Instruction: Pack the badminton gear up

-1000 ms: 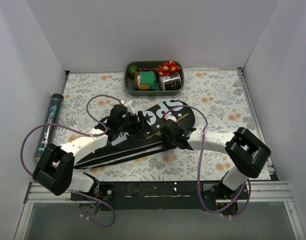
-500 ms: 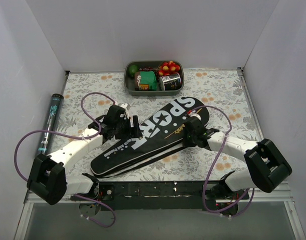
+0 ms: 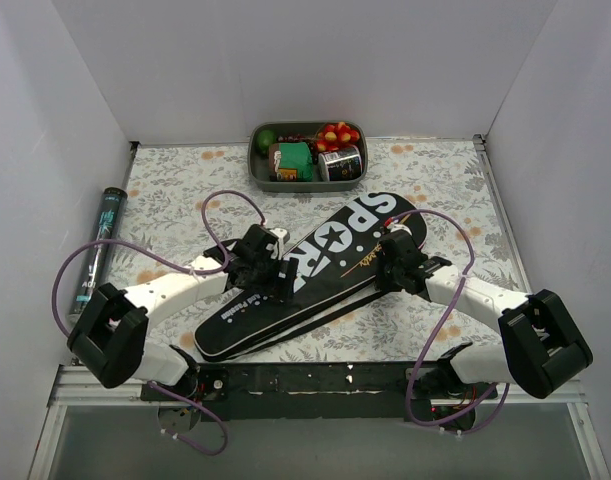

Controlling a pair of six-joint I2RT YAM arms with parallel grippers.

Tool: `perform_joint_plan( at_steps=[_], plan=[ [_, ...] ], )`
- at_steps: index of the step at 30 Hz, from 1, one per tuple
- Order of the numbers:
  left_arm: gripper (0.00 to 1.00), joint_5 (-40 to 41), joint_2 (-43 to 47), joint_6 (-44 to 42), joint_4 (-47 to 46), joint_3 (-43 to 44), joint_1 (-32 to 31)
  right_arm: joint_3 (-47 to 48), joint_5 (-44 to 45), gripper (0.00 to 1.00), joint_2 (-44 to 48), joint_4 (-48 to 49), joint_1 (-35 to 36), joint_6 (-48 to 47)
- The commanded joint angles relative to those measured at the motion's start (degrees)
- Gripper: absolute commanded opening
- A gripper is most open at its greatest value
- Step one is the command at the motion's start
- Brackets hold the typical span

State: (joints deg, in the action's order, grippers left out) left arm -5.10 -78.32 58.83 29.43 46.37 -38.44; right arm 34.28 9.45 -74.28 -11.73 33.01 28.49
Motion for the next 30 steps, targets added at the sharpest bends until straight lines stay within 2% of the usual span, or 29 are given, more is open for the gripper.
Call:
perform_joint_plan(
  at_steps=[1, 8, 11, 12, 14, 16, 17, 21, 30],
  plan=[
    [0.84, 3.69, -0.77, -4.25, 0.19, 1.62, -1.90, -0.27, -2.16, 0.01, 0.98, 1.70, 0.03, -0.98],
    [0.83, 14.41, -9.99, -4.25, 2.91, 4.69, -7.00, -0.71, -2.42, 0.01, 1.51, 1.71, 0.12, -1.16],
    [0.72, 17.84, -14.56, -3.90, 3.44, 5.48, -8.93, -1.06, -2.77, 0.01, 1.95, 1.71, 0.12, -1.16],
    [0.62, 18.54, -16.40, -3.90, 3.61, 6.10, -9.63, -1.15, -2.86, 0.01, 2.12, 1.62, 0.12, -1.24],
    [0.50, 19.25, -18.08, -3.90, 4.40, 6.63, -10.25, -1.32, -3.04, 0.01, 2.56, 1.36, 0.12, -1.24],
    [0.33, 18.90, -19.49, -3.72, 4.76, 7.24, -10.69, -1.32, -3.12, 0.01, 3.09, 1.09, 0.12, -1.33],
    [0.31, 18.64, -19.67, -3.63, 4.59, 7.50, -10.78, -1.50, -4.34, 0.01, 3.26, 1.44, 0.03, -1.25],
    [0.30, 14.78, -19.41, -2.41, 2.04, 7.42, -10.78, -1.68, -6.73, 0.01, 2.40, 4.08, 2.05, 0.25],
    [0.30, 7.66, -22.13, 0.06, -2.45, 8.91, -10.78, 4.47, -5.06, 0.01, -7.70, 6.88, 16.19, 5.69]
  ],
)
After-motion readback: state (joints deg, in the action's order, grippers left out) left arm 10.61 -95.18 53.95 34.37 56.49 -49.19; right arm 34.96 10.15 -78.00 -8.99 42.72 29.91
